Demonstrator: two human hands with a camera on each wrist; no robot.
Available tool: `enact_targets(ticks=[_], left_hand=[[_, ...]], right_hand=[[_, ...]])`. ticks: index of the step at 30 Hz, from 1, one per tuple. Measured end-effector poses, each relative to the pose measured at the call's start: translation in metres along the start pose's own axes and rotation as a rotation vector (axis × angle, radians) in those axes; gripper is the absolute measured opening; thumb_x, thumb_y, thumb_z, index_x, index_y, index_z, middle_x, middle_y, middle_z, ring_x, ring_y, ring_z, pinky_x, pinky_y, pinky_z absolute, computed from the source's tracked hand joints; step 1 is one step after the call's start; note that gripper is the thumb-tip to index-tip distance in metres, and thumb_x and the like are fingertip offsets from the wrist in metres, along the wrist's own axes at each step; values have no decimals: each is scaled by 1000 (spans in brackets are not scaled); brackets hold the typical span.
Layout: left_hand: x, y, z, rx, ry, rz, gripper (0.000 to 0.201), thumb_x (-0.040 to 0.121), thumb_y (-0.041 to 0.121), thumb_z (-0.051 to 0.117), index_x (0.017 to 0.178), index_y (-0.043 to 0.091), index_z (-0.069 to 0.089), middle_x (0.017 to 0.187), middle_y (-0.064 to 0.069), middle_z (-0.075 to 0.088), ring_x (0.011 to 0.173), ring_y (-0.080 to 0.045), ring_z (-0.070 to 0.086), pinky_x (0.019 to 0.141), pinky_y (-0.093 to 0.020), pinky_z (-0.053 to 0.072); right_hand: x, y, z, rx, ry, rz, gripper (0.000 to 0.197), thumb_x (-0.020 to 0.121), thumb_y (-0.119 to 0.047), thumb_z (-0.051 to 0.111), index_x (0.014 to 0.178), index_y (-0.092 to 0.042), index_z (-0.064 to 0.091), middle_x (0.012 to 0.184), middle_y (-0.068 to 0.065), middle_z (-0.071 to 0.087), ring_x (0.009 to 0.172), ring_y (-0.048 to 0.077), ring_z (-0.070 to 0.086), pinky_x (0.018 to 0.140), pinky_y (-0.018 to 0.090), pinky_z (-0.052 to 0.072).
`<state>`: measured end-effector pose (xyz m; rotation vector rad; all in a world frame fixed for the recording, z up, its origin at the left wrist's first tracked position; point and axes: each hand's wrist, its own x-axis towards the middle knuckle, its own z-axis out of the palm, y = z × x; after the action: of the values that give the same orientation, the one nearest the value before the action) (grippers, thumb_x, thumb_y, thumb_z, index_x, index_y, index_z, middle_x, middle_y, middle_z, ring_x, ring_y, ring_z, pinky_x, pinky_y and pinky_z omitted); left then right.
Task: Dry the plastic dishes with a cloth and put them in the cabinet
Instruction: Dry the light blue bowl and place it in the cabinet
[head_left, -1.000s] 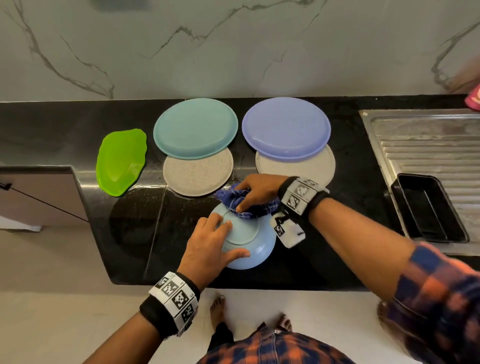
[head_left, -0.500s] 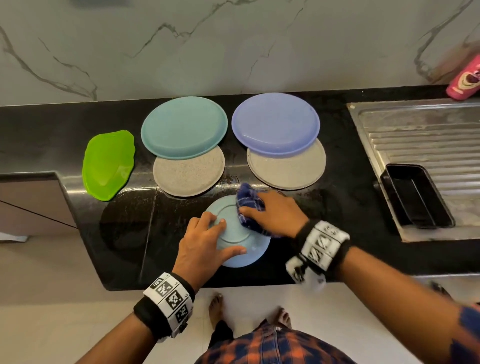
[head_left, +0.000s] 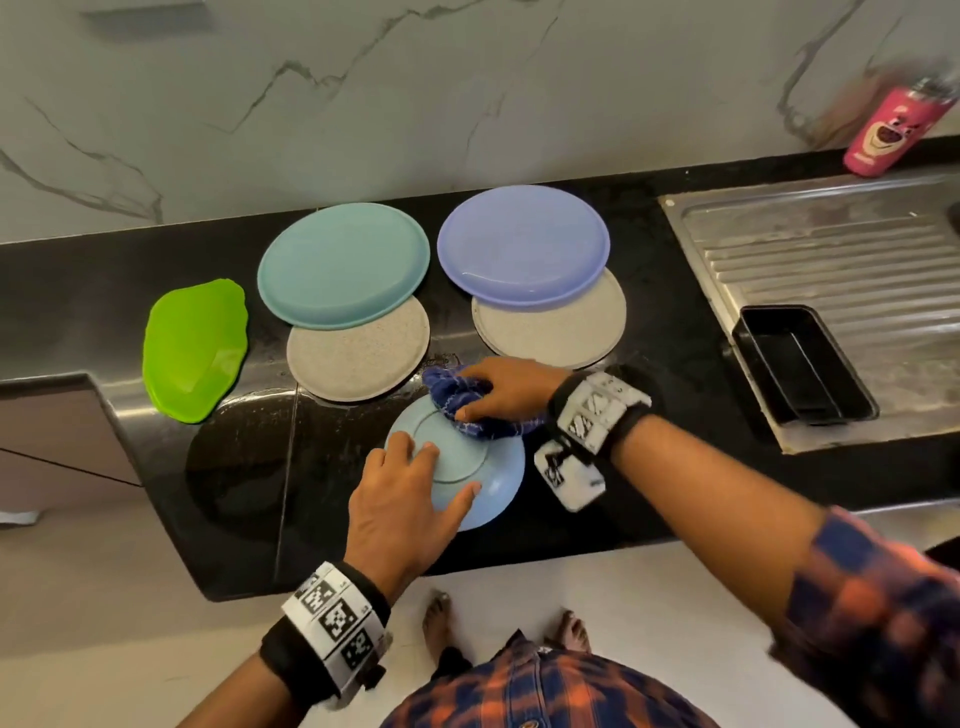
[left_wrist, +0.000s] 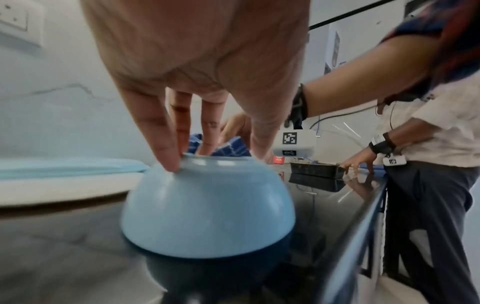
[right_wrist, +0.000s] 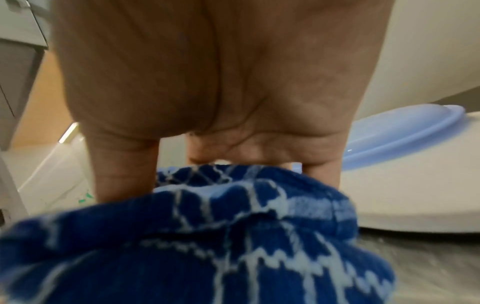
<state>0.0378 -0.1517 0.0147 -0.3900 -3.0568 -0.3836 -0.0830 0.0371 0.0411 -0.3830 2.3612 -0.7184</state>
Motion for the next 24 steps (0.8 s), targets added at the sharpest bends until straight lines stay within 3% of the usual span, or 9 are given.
enact_targets(ticks=[3, 7, 9, 12, 15, 17, 19, 22, 24], left_hand=[[18, -15, -14, -22, -118, 72, 50, 77, 62, 67, 106, 21, 66, 105, 3, 48, 93, -22, 51, 71, -39, 53], [43, -44, -21, -35, -300, 456, 65, 76, 53, 73, 135, 33, 54, 142, 3, 44, 130, -21, 38, 109, -38, 41], [48, -54, -18, -25, -343, 536, 71, 79, 52, 73, 143, 38, 47, 149, 0, 41, 137, -23, 35, 110, -37, 37], [44, -59, -13, -67, -327, 510, 68, 84, 53, 68, 146, 40, 43, 153, 2, 38, 137, -23, 36, 107, -40, 44], [35, -54, -10, -98, -298, 448, 68, 85, 54, 66, 147, 39, 42, 154, 2, 38, 136, -23, 36, 105, -42, 46], [27, -48, -7, -102, -262, 412, 68, 84, 52, 69, 146, 35, 45, 152, -2, 41, 133, -26, 39, 106, -41, 45], [18, -38, -1, -72, -173, 345, 68, 82, 50, 73, 142, 28, 52, 144, -9, 49, 124, -32, 48, 99, -43, 51], [7, -12, 15, 110, -42, 197, 68, 83, 48, 71, 138, 12, 56, 130, -21, 56, 112, -40, 56, 93, -45, 52], [4, 4, 17, 212, -74, 91, 69, 89, 51, 60, 141, 7, 50, 126, -22, 54, 111, -41, 53, 94, -44, 48]], right_hand=[[26, -2, -20, 0, -136, -1, 41, 85, -31, 77, 123, -18, 68, 112, 0, 71, 104, 19, 64, 95, 32, 47], [33, -4, -29, -36, -159, 8, 44, 82, -33, 80, 124, -22, 69, 115, -1, 71, 103, 17, 65, 93, 29, 47], [25, -1, -23, -7, -88, 40, 45, 80, -43, 79, 120, -24, 71, 113, -1, 72, 102, 18, 65, 96, 33, 48], [2, 10, 1, -14, 146, 99, 53, 74, -71, 69, 105, -29, 74, 96, -3, 73, 89, 18, 67, 86, 36, 53], [-36, 15, 39, 83, 368, 187, 49, 76, -77, 58, 97, -35, 69, 86, -9, 68, 85, 16, 65, 76, 32, 49], [-60, 17, 65, 172, 479, 252, 57, 73, -84, 52, 111, -43, 64, 101, -11, 67, 93, 18, 66, 85, 36, 52], [-64, 19, 80, 200, 526, 282, 60, 75, -83, 50, 123, -47, 55, 117, -7, 60, 104, 24, 64, 90, 40, 51], [-46, 15, 79, 188, 510, 283, 68, 78, -79, 50, 136, -43, 47, 135, -3, 53, 117, 28, 59, 97, 43, 49], [-27, 8, 68, 135, 444, 229, 70, 77, -75, 47, 138, -41, 47, 139, -1, 52, 119, 28, 57, 99, 43, 48]])
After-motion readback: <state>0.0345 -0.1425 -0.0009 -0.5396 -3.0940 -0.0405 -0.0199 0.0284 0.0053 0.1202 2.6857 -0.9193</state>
